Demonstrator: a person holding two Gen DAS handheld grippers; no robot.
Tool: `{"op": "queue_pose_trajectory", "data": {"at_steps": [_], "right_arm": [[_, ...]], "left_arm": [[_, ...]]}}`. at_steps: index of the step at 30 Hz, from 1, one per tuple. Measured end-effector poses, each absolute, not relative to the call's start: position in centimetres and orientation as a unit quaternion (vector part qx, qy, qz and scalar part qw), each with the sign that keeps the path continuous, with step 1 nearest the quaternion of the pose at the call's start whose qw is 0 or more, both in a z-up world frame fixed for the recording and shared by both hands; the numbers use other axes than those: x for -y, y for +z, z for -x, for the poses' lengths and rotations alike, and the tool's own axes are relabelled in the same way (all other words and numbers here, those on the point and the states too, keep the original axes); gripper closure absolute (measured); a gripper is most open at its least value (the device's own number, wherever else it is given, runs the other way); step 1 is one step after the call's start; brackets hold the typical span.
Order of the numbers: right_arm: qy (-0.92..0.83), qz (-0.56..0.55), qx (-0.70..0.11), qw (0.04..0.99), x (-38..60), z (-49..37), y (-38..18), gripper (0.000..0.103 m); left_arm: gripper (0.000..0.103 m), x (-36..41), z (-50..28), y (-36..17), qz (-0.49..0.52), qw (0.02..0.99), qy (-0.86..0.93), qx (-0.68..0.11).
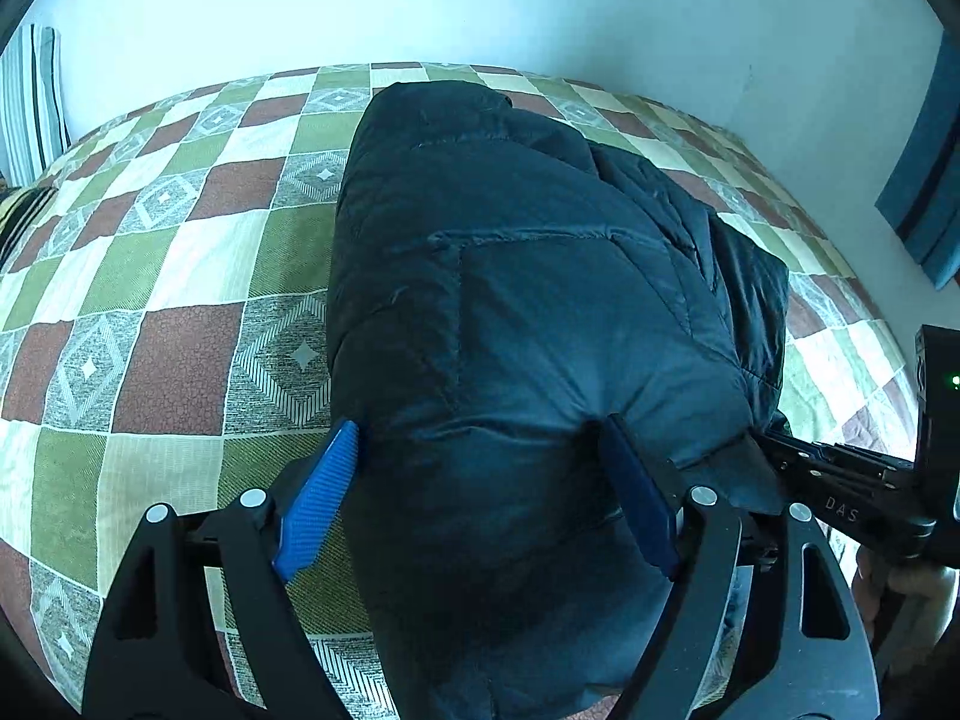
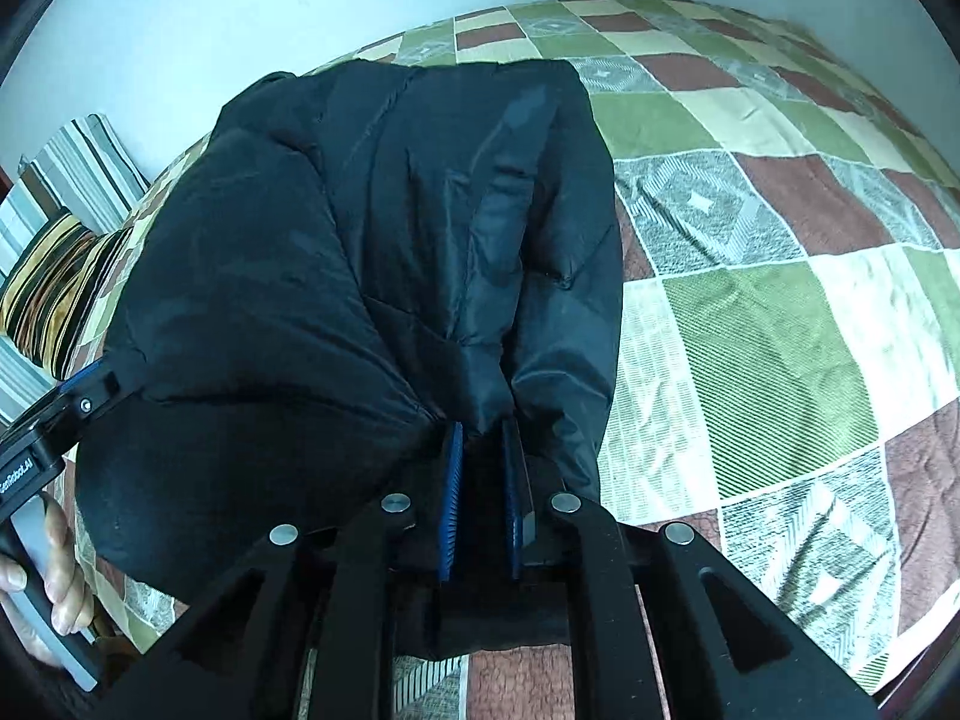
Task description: Fold large clothes
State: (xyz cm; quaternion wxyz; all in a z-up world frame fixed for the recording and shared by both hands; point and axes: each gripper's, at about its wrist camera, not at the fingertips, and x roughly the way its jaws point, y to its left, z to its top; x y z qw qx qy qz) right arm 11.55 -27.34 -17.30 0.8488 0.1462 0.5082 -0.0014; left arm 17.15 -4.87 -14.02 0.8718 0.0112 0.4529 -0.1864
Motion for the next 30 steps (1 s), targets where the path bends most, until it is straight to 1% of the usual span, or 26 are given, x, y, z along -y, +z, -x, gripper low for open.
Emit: {"op": "queue_pose_trajectory", "data": {"at_steps": [10, 14, 18, 21, 24, 30], "right_arm": [[-0.006, -0.15, -0.507, 0.849, 27.1, -11.3, -17.7, 0.092], [-0.007, -0.152, -0.507, 0.849, 27.1, -11.3, -17.8, 0.092], [-0.007, -0.151, -0.507, 0.849, 27.1, -11.3, -17.8, 0.092], [-0.005, -0.152, -0.506, 0.849, 27.2, -11.4, -17.9, 0.092], [-0.004, -0.153, -0.506, 0.849, 27.3, -11.5, -18.0, 0.092], [-0.002, -0.156, -0.506, 0.848, 27.6, -11.9, -18.3, 0.092]], "left_arm": [[0.022, 4.8, -17.3, -13.7, -0.009, 0.87, -0.185, -0.458], [0.027, 4.9, -17.4, -12.6, -0.003, 0.872, -0.184, -0.453], [0.027, 5.9, -17.6, -11.5, -0.011, 0.876, -0.195, -0.44], [0.027, 6.6, -18.3, -12.3, -0.027, 0.871, -0.189, -0.452], [0.025, 7.6, -18.8, -13.4, -0.075, 0.868, -0.183, -0.456], [0.024, 7.1, -19.8, -14.8, -0.071, 0.857, -0.192, -0.473]]}}
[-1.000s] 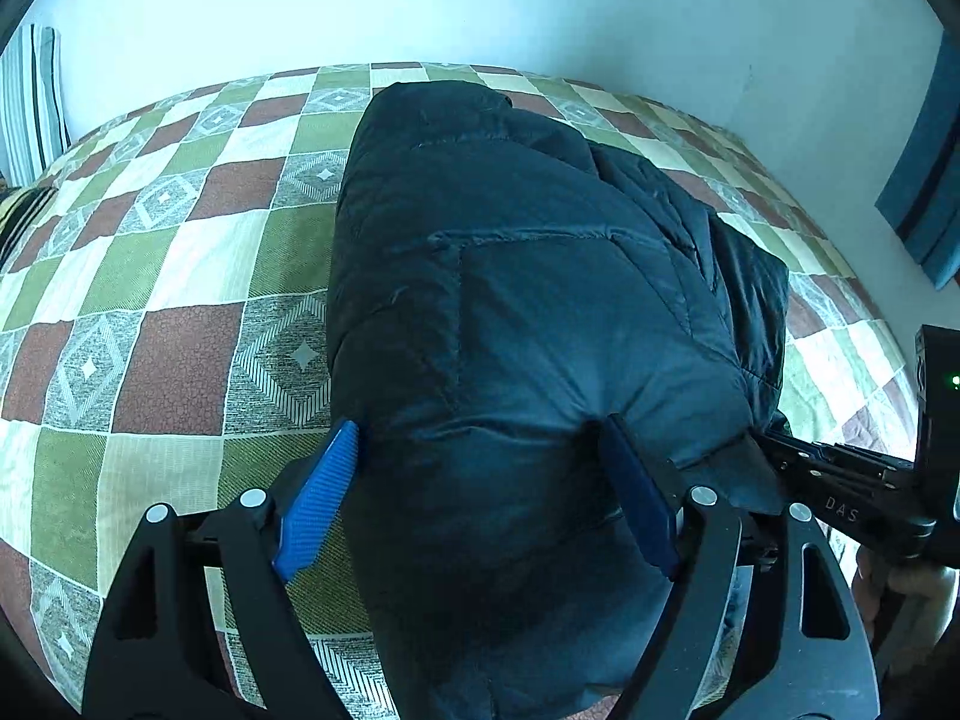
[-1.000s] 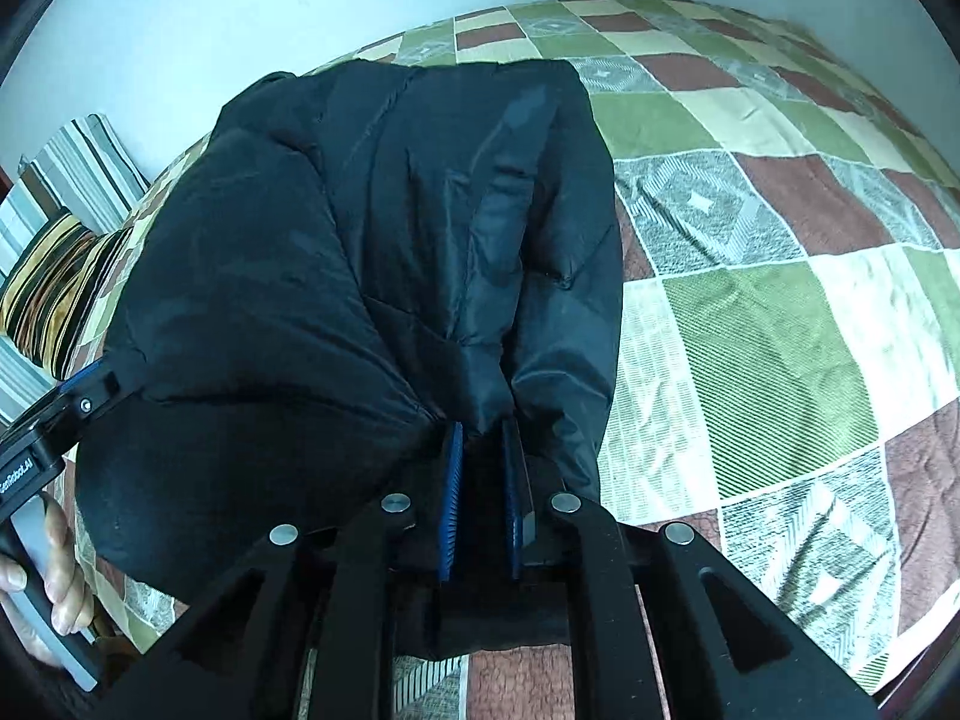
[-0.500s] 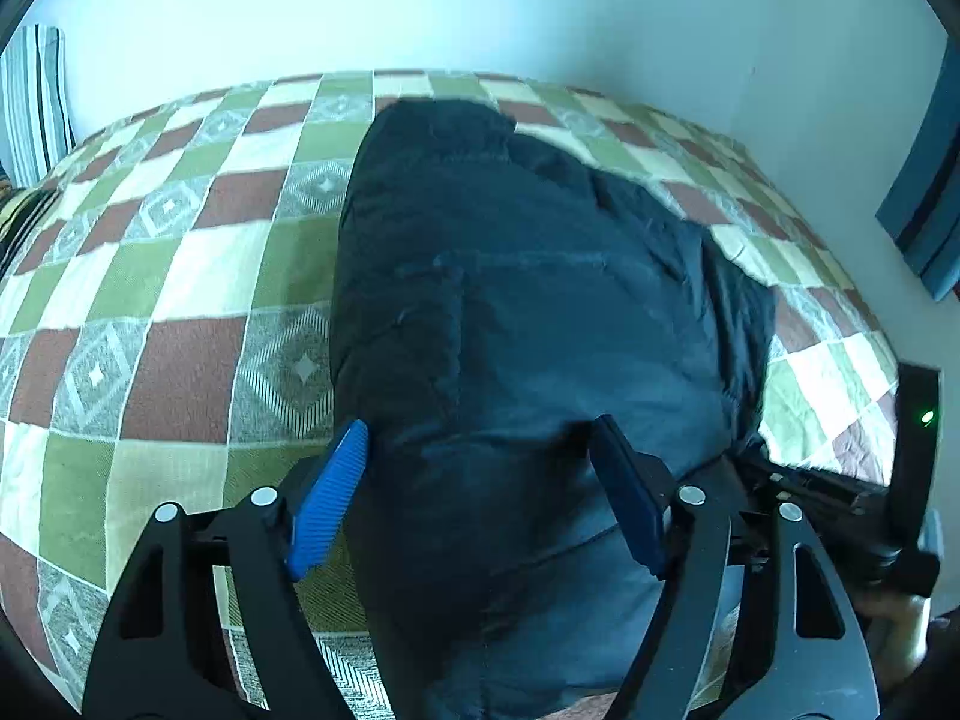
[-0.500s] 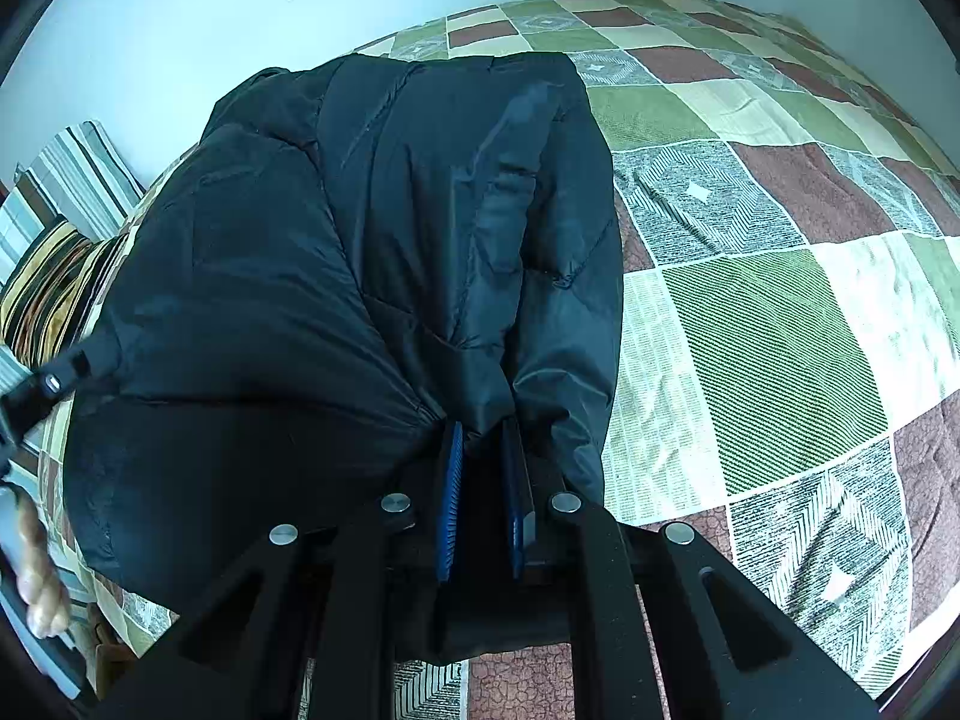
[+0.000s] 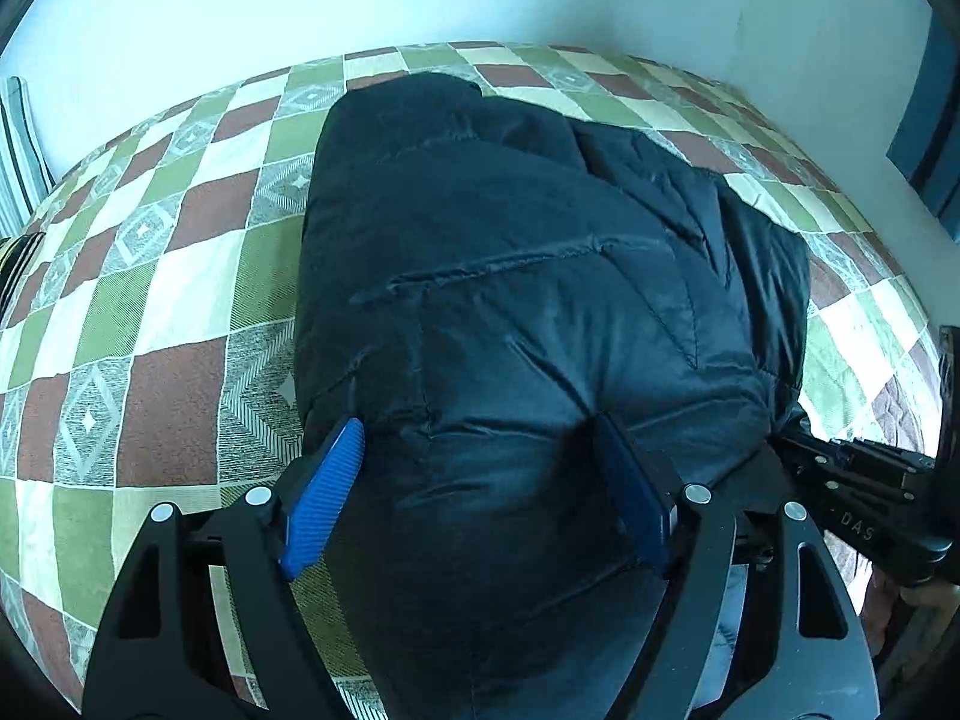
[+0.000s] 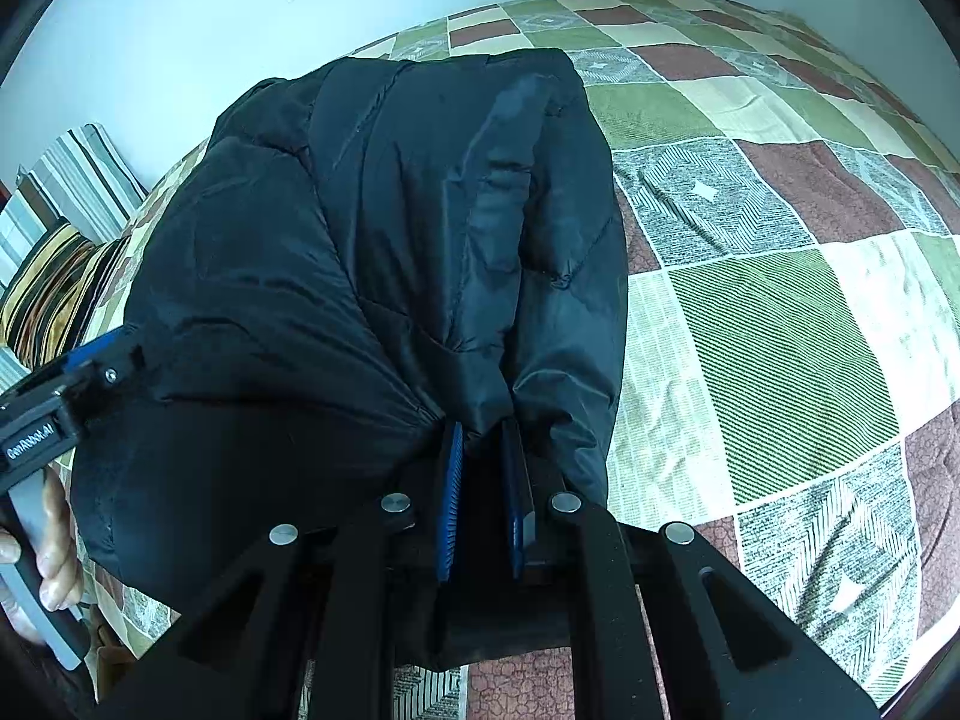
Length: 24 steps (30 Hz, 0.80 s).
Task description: Fold large clothes
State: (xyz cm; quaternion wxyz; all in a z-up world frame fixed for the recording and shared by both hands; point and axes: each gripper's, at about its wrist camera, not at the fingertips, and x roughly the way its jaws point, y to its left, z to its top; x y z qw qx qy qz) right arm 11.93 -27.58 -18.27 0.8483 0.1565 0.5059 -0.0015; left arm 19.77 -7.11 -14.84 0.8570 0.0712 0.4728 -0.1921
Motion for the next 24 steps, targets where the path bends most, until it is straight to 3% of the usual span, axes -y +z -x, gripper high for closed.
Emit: {"op": "queue_pose_trajectory", "data": {"at_steps": [6, 16, 20, 24], "right_arm": [[-0.003, -0.149, -0.504, 0.851, 27.5, -11.8, -17.5, 0.092], [0.016, -0.157, -0.455, 0.876, 28.5, -11.6, -10.3, 0.091], [0.025, -0.144, -0.444, 0.884, 28.0, -14.5, -9.5, 0.091], [0.031, -0.136, -0.446, 0.884, 27.6, -17.6, -9.7, 0.091]], "left_arm": [[0.024, 7.0, -19.7, -15.0, -0.069, 0.86, -0.186, -0.47], [0.025, 6.7, -19.6, -14.4, -0.054, 0.859, -0.185, -0.474], [0.033, 5.9, -19.6, -12.6, -0.038, 0.869, -0.175, -0.462], [0.033, 4.9, -21.0, -11.5, -0.026, 0.881, -0.153, -0.447]]}}
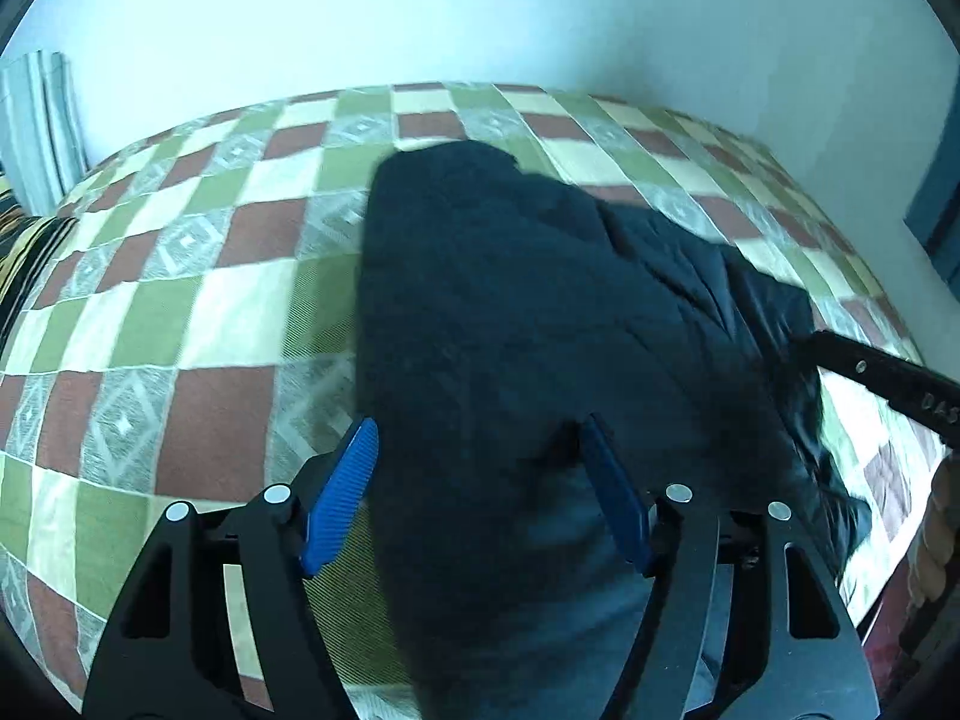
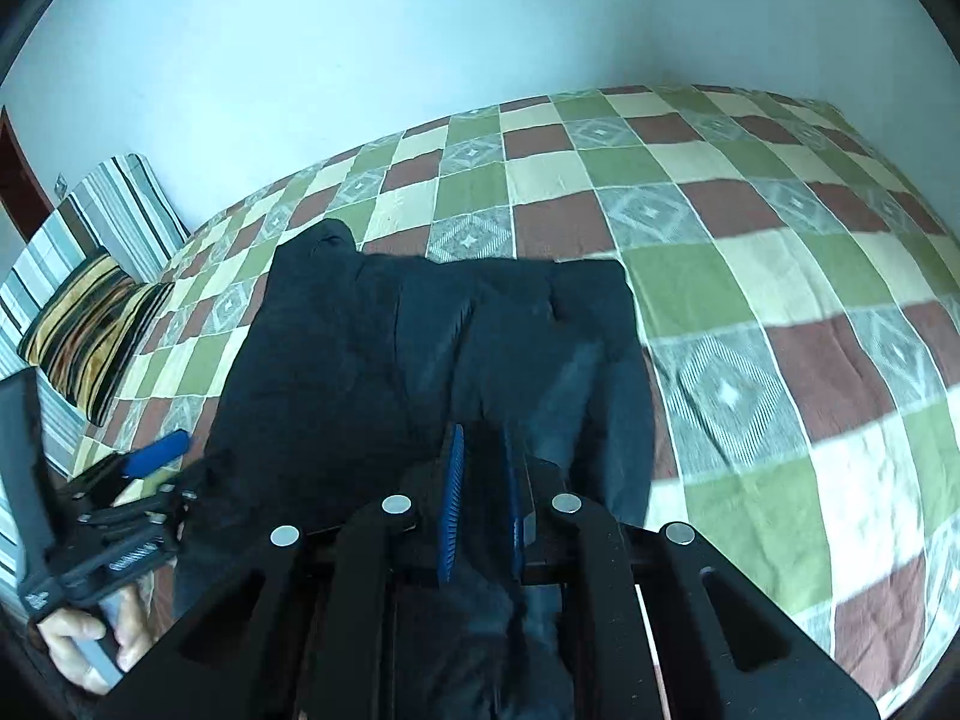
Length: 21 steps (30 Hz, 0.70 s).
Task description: Fold large clothes
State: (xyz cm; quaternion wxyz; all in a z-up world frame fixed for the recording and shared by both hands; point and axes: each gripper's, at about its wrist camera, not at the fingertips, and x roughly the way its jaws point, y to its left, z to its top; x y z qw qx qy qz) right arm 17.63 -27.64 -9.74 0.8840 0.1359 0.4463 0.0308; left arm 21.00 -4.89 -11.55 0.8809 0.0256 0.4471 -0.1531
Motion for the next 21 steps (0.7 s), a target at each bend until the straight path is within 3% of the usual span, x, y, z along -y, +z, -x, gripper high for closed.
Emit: {"op": "queue_pose_trajectory", "data": {"at_steps": [4, 9, 21], "right_arm": [[0.025, -0.13, -0.468, 0.874, 27.8, -19.9, -11.1, 0.091], [0.022, -0.144, -0.514, 0.845, 28.0, -21.8, -14.7, 0.092], [0.02, -0.17, -0.533, 0.829, 27.9, -22.4, -18.8, 0.094]], "left_arm": [[0.033, 4.3, -23.6, -12.5, -0.01, 0.864, -0.162, -0.477], [0.025, 4.3, -25.7, -15.0, 0.0, 0.835, -0.177, -0.52], [0.023, 5.6, -25.8, -16.8, -0.046, 0.843, -0.164, -0.511]]}}
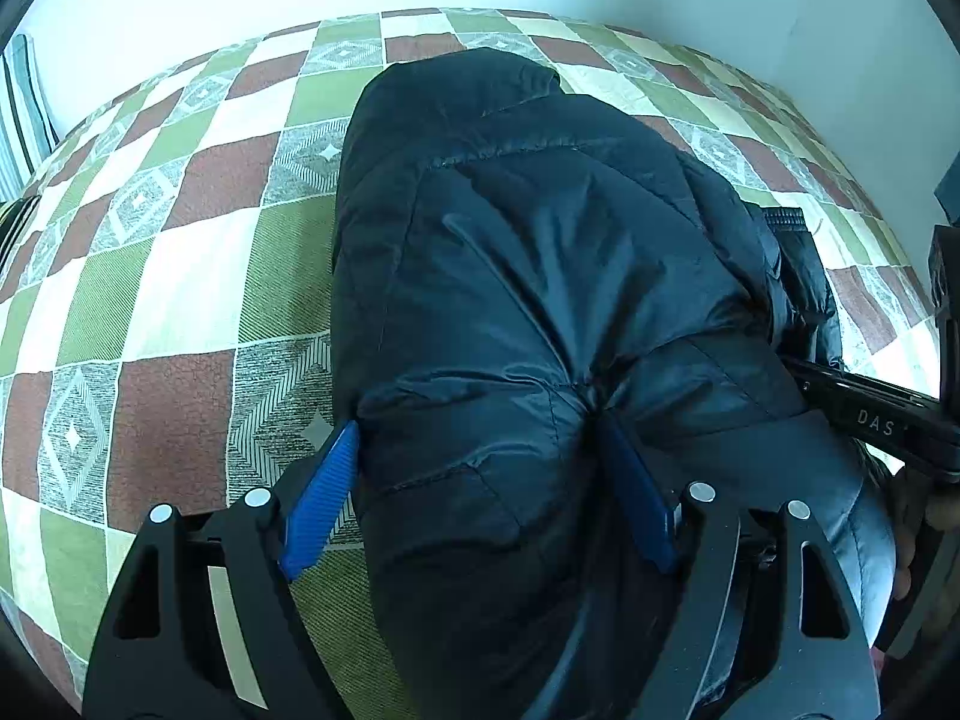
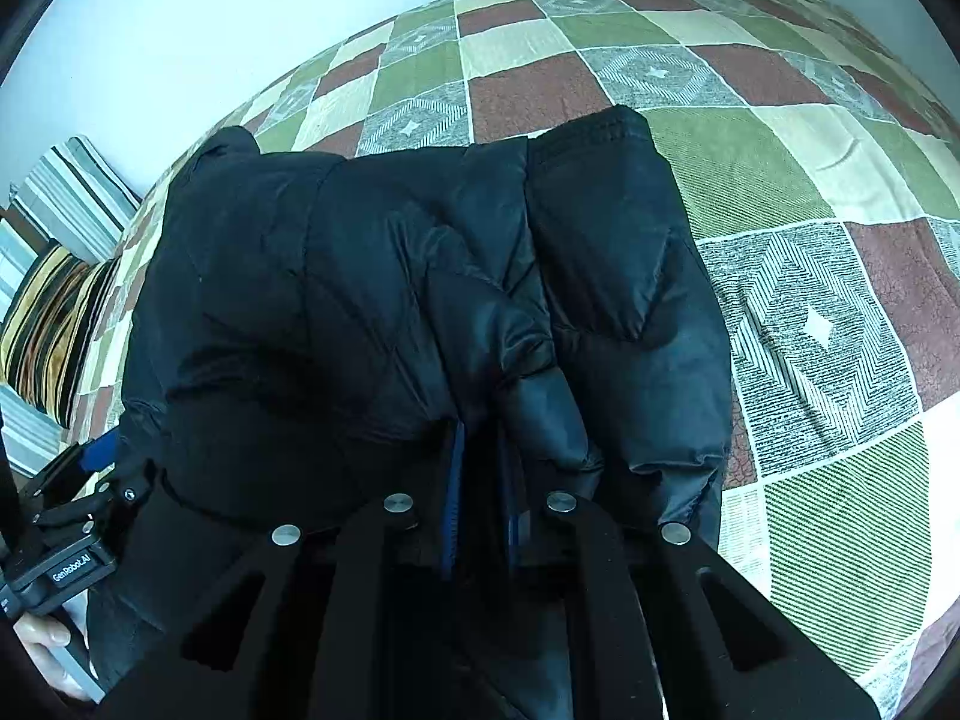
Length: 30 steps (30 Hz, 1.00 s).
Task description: Fold large clothes
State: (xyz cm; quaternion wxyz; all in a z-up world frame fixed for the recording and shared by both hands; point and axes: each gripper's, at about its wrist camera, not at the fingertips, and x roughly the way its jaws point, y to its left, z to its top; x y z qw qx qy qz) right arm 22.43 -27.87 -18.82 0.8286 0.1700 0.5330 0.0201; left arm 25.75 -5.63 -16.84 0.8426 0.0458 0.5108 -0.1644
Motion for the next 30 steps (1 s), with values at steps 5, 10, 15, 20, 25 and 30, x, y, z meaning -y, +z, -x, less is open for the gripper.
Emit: {"op": "queue_pose_trajectory", "data": {"at_steps": [5, 10, 15, 20, 25, 30], "right_arm": [[0.028, -0.191, -0.502, 0.843, 28.7, -19.6, -14.8, 0.089], [0.024, -0.144, -0.476, 0.867, 27.7, -14.1, -11.9, 0.089], [0.021, -0.138, -0.51, 0.849, 27.0, -12.1, -14.4, 0.089], [0.019, -0.161, -0.519, 0.839, 26.3, -13.1, -17.3, 0.089], [0.016, -0.165, -0.511, 0.843, 26.3, -12.8, -17.0, 0.089], [0.012, -0.168, -0.486, 0.858, 26.6, -11.9, -14.7, 0.087]], "left_arm": [[0.03, 3.5, -24.4, -14.2, 0.001, 0.848, -0.17, -0.502], [0.03, 3.4, -18.6, -11.2, -0.017, 0.869, -0.199, -0.453], [0.028, 4.5, -17.9, -14.2, -0.035, 0.852, -0.203, -0.481], [0.024, 5.0, -18.5, -16.0, -0.052, 0.851, -0.188, -0.488], [0.023, 4.9, -18.3, -16.1, -0.052, 0.857, -0.182, -0.48], [0.023, 2.6, -17.7, -14.3, -0.001, 0.866, -0.186, -0.464]]}}
